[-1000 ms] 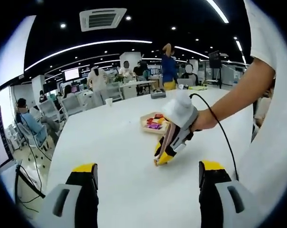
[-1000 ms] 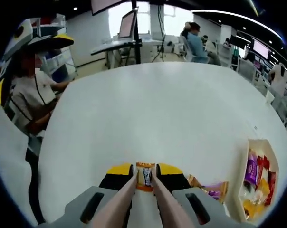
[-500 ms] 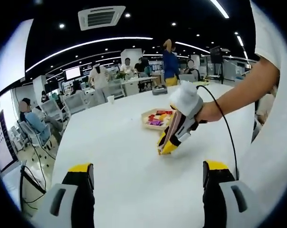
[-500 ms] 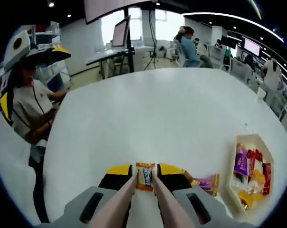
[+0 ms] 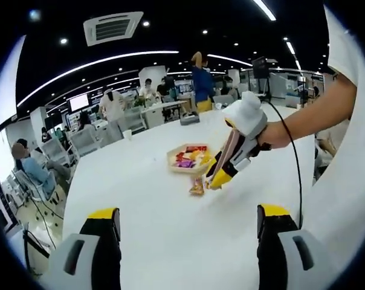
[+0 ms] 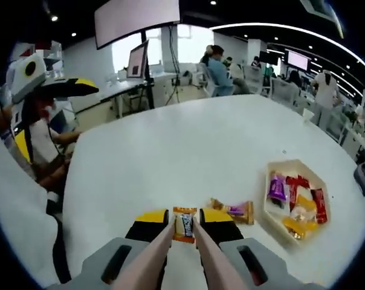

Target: Place the target food into the container with the food tongs after gripping and lifting it, then release it inside without dropping or visibly crushing the food.

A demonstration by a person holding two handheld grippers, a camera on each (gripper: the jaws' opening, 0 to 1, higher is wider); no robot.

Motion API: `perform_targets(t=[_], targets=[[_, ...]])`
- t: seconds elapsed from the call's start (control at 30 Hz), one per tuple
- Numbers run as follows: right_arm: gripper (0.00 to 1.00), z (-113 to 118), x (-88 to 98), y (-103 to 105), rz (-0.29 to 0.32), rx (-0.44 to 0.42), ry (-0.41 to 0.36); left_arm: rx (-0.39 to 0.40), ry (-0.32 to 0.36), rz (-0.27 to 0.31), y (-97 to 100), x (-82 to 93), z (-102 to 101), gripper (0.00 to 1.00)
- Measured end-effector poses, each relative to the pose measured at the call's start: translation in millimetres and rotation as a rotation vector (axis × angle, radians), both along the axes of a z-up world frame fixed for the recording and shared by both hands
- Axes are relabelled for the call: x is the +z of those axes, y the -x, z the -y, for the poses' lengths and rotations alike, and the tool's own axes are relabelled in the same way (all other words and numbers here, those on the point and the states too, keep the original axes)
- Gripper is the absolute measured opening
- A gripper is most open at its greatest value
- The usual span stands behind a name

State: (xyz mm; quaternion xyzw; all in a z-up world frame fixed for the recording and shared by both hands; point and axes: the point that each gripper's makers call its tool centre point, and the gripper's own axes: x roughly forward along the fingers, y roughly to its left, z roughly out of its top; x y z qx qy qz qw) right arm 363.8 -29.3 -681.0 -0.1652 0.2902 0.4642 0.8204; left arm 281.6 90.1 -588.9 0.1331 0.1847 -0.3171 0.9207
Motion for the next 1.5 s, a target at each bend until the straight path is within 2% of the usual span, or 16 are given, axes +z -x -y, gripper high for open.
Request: perform_targets(t=[0.07,0.3,0.6,0.8,1.07,1.5], targets=[[0.18,5,0.7,3,-0.015,-0.015,-0.008,-0.012,0.0,0.004,-1.2,0.9,2,0.94],[0.19,29,9.8,4,0.0,-0.085,-0.031,-0.033,-0.009,0.007,-1.9,0.8,3,0.94],[0.19,68,28.0,9,0.025,-0.199,-0.063,-0.065,-0.031,-0.01,-2.4,-6.4,8,0.92],[0.19,85,41.5,17,0.044,-0.265,-0.096,-0.086,-0.041,-0.01,-4.5,-5.7,15,0.91],[0.19,110,45.0,22,0.053,-0.321,-0.11,-0.11,-0.046,-0.011,-3.3,-5.4,22,0.9],[0.19,135,54.9,38,0.067,-0.395,-0.12,-0.165,-0.058,-0.028,-2.1,-10.8,37,0.88]])
